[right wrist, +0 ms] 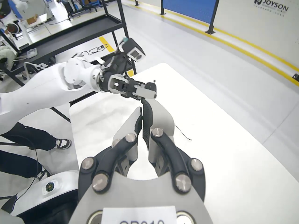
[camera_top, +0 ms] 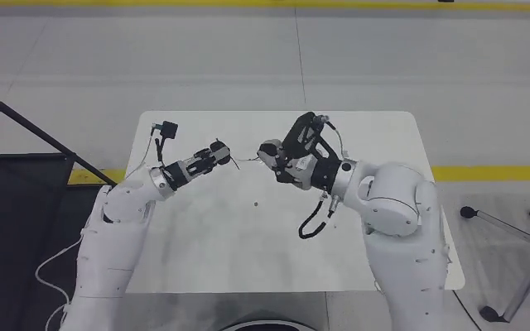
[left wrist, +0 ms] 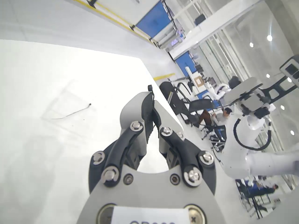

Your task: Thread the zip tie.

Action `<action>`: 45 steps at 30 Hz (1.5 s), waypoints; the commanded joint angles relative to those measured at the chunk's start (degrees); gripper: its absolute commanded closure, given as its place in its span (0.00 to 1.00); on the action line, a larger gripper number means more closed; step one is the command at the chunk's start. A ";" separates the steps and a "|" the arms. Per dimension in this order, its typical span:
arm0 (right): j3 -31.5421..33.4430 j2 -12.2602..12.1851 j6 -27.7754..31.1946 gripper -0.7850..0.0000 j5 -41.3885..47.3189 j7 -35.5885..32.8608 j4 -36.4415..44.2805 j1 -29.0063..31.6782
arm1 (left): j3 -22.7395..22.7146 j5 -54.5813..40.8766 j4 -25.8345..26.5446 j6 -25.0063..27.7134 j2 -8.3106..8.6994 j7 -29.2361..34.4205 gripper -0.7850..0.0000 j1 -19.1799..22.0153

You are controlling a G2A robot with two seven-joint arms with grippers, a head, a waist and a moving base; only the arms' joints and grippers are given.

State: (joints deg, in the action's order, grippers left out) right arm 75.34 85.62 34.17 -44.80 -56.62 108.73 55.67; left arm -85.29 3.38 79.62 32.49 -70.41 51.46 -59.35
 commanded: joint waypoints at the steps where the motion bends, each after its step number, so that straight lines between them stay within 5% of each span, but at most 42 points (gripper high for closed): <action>1: 0.71 -0.37 1.27 1.00 1.99 -0.21 0.77 0.84 | 1.48 -1.70 -1.30 0.67 0.00 2.43 1.00 1.63; 19: 1.35 -0.72 1.79 1.00 3.54 -0.43 1.27 1.61 | 4.38 -1.18 -1.66 -0.33 -0.09 2.79 1.00 3.16; 24: 0.65 -1.26 4.75 1.00 2.49 1.91 2.16 1.46 | 6.83 -5.33 -3.29 -0.09 0.23 10.92 1.00 6.36; 32: 2.72 -3.14 12.94 1.00 7.27 -0.55 2.02 -0.51 | 11.57 -11.04 -6.30 1.00 0.80 19.34 1.00 11.34; 45: -1.03 -8.52 11.42 1.00 7.58 -2.08 0.78 -6.27 | 20.05 -16.84 -6.95 1.51 4.29 18.85 1.00 15.42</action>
State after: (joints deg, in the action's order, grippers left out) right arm 74.47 77.54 45.75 -37.44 -58.54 109.76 49.91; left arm -65.53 -13.34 72.82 33.89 -66.28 70.42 -44.04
